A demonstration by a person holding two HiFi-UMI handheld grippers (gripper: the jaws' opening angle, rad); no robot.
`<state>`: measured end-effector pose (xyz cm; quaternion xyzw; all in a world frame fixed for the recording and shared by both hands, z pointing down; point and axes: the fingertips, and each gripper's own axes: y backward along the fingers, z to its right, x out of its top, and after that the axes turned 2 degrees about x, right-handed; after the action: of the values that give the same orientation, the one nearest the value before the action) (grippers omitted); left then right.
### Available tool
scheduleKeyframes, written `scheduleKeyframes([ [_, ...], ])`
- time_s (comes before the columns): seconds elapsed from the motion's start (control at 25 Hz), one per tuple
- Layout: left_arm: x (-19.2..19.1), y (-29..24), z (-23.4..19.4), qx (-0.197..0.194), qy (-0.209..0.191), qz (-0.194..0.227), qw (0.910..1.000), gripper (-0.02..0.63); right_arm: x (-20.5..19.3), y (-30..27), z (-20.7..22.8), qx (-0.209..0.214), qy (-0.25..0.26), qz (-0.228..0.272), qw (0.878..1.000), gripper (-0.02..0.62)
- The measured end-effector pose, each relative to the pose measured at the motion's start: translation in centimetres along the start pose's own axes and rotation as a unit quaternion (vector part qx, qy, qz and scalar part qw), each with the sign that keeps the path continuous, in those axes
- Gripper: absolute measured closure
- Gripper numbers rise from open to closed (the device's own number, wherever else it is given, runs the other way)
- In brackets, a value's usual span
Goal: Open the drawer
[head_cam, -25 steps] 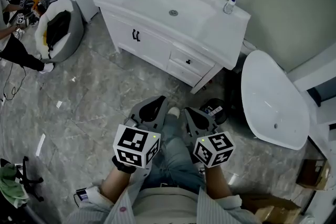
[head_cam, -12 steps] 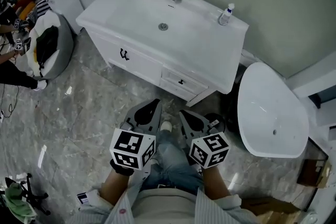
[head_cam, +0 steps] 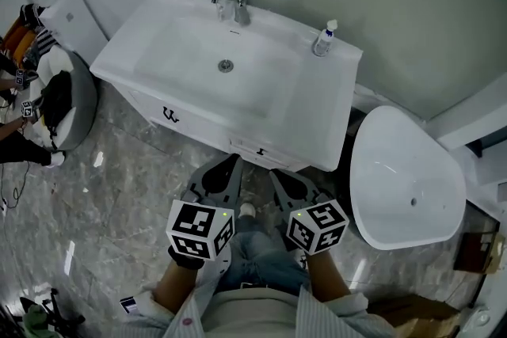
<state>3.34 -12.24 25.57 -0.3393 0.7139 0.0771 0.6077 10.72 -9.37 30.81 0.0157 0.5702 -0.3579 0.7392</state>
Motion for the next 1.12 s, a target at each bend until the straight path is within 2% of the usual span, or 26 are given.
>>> scheduleKeyframes([
  [0.28, 0.3, -2.7, -0.9, -0.010, 0.003, -0.008, 0.9999, 0.589, 1.1, -1.4, 1.4, -0.014, 0.000, 0.000, 1.000, 0.590],
  [0.52, -0.4, -3.2, -1.6, -0.031, 0.001, -0.020, 0.9993, 0.589, 0.6, -2.1, 1.2, -0.037, -0.007, -0.001, 0.999, 0.589],
  [0.8, -2.2, -2.5, -2.5, -0.041, 0.003, -0.033, 0.9986, 0.589, -1.4, -2.6, 0.3, -0.056, -0.017, -0.009, 0.998, 0.589],
  [1.12, -6.5, -2.1, -4.6, -0.027, 0.019, -0.043, 0.9985, 0.589, -4.9, -4.4, 1.1, -0.083, -0.023, -0.009, 0.996, 0.589],
])
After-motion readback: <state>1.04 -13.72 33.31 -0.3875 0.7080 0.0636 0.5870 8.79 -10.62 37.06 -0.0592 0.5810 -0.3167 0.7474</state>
